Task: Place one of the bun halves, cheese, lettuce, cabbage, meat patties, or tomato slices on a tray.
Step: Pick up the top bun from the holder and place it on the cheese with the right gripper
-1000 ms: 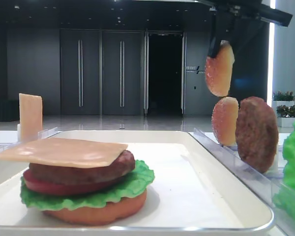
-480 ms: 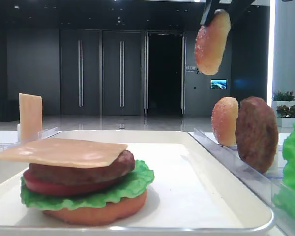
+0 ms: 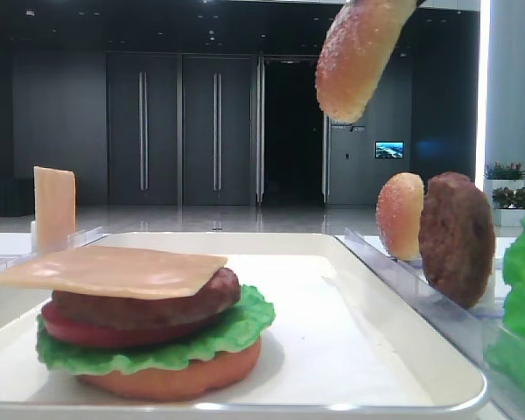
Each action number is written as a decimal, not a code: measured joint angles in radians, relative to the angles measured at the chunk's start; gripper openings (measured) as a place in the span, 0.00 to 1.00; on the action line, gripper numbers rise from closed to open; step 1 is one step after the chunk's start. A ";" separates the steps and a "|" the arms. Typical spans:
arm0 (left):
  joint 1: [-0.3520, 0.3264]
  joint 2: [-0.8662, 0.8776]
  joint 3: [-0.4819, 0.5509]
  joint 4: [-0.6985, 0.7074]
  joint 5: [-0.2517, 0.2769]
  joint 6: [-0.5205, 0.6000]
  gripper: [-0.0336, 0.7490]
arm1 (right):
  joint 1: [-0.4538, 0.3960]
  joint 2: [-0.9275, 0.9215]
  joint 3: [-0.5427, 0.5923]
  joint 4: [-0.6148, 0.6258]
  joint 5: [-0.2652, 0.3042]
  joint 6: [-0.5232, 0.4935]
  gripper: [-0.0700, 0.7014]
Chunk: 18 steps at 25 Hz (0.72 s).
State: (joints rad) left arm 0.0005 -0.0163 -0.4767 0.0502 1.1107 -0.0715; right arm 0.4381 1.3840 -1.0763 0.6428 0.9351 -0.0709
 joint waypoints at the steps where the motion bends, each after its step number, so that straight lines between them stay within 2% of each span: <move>1: 0.000 0.000 0.000 0.000 0.000 0.000 0.04 | 0.013 -0.021 0.042 0.028 -0.022 -0.016 0.38; 5: 0.000 0.000 0.000 0.000 0.000 0.000 0.04 | 0.076 -0.070 0.166 0.180 -0.107 -0.127 0.38; 9: 0.000 0.000 0.000 0.000 0.000 0.000 0.04 | 0.165 -0.076 0.238 0.337 -0.174 -0.266 0.38; 13: 0.000 0.000 0.000 0.000 0.000 0.000 0.04 | 0.248 -0.076 0.304 0.516 -0.260 -0.445 0.38; 15: 0.000 0.000 0.000 0.000 0.000 0.000 0.04 | 0.263 -0.076 0.319 0.601 -0.302 -0.533 0.38; 18: 0.000 0.000 0.000 0.000 0.000 0.000 0.04 | 0.265 -0.075 0.320 0.676 -0.344 -0.600 0.38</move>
State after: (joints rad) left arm 0.0005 -0.0163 -0.4767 0.0502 1.1107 -0.0715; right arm 0.7035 1.3088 -0.7559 1.3184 0.5915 -0.6705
